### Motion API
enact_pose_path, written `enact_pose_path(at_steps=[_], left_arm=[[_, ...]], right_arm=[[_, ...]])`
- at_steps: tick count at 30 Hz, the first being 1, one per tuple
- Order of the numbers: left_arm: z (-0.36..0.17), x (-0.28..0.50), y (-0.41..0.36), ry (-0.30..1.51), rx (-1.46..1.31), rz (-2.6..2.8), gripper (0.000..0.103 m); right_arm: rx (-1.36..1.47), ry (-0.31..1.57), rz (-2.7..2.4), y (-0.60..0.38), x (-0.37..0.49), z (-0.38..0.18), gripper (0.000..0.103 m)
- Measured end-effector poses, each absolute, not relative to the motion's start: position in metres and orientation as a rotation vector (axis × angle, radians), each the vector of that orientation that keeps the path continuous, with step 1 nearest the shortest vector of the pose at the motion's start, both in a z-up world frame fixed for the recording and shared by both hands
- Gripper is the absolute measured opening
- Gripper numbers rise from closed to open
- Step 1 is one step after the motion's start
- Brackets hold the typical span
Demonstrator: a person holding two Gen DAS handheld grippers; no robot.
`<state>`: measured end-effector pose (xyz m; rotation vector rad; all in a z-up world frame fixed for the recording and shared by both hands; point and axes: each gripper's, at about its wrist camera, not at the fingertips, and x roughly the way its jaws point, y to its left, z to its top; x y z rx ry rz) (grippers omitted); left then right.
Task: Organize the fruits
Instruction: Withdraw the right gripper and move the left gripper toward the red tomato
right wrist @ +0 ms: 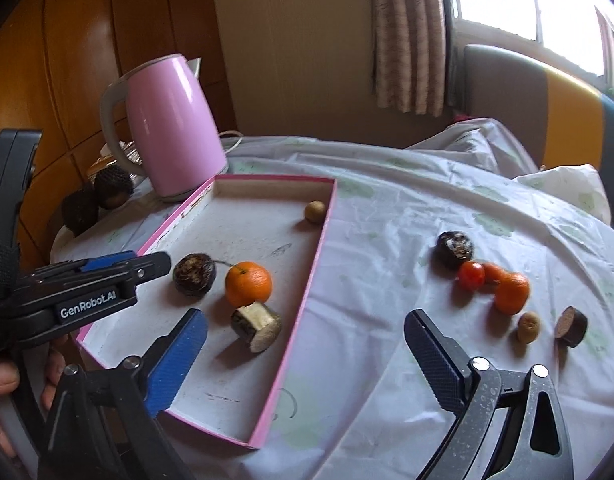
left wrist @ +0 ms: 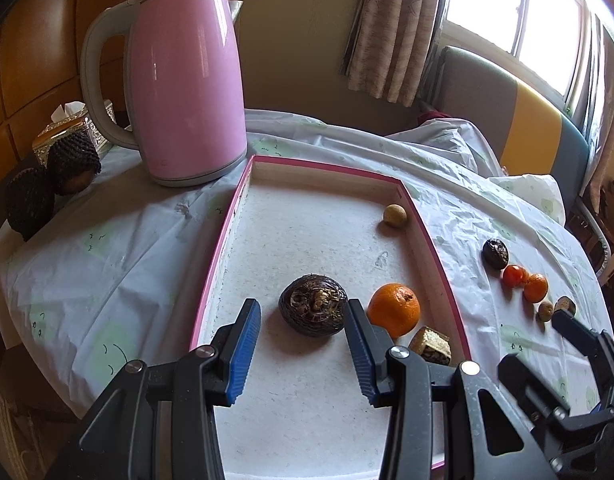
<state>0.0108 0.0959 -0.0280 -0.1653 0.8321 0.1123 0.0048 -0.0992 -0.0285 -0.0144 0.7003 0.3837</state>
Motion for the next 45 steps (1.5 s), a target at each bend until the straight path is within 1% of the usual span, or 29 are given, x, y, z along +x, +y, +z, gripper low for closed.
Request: enact_pose_path(at_steps=[2,7,9,10,13,21,25,30,31,32,36,39,41,45], left_arm=[[-0.028,0.011,0.094,0.831,-0.155,0.111,0.044],[-0.029,0.011,0.09,0.836,-0.146,0.095,0.044],[-0.029,0.011,0.087,0.839,-0.139,0.087,0.044],[-0.029,0.011,0.086,0.838,-0.137,0.084,0.044],[-0.028,0.011,0.081,0.833,-0.129,0.064,0.044],[-0.025,0.013,0.067,0.837,-0.15,-0.023,0.044],[-0.021,0.017,0.049,0.843,-0.106,-0.061,0.044],[-0.019,0.025,0.022,0.853,-0.07,-0.13,0.044],[-0.019,0.026,0.017,0.855,-0.067,-0.14,0.044],[-0.019,0.028,0.013,0.857,-0.063,-0.152,0.044],[-0.019,0.036,-0.003,0.865,-0.058,-0.18,0.044],[-0.021,0.042,-0.013,0.882,-0.063,-0.202,0.044],[-0.023,0.048,-0.02,0.897,-0.066,-0.213,0.044],[-0.025,0.058,-0.036,0.906,-0.063,-0.242,0.044]], right_arm=[[-0.016,0.685,0.359,-0.106,0.004,-0.027,0.103],[0.074,0.729,0.331,-0.135,0.011,-0.034,0.102],[0.093,0.756,0.286,-0.146,0.014,-0.039,0.097],[0.108,0.768,0.264,-0.153,0.016,-0.042,0.091],[0.15,0.793,0.203,-0.172,0.019,-0.049,0.089],[0.2,0.826,0.1,-0.213,0.019,-0.061,0.089],[0.217,0.833,0.076,-0.227,0.019,-0.064,0.088],[0.204,0.843,0.055,-0.237,0.022,-0.067,0.073],[0.199,0.845,0.054,-0.238,0.023,-0.068,0.067],[0.195,0.847,0.056,-0.239,0.024,-0.068,0.064],[0.195,0.848,0.054,-0.245,0.025,-0.069,0.06],[0.197,0.854,0.051,-0.251,0.027,-0.071,0.054],[0.2,0.858,0.049,-0.255,0.028,-0.072,0.048],[0.206,0.86,0.049,-0.261,0.031,-0.073,0.047]])
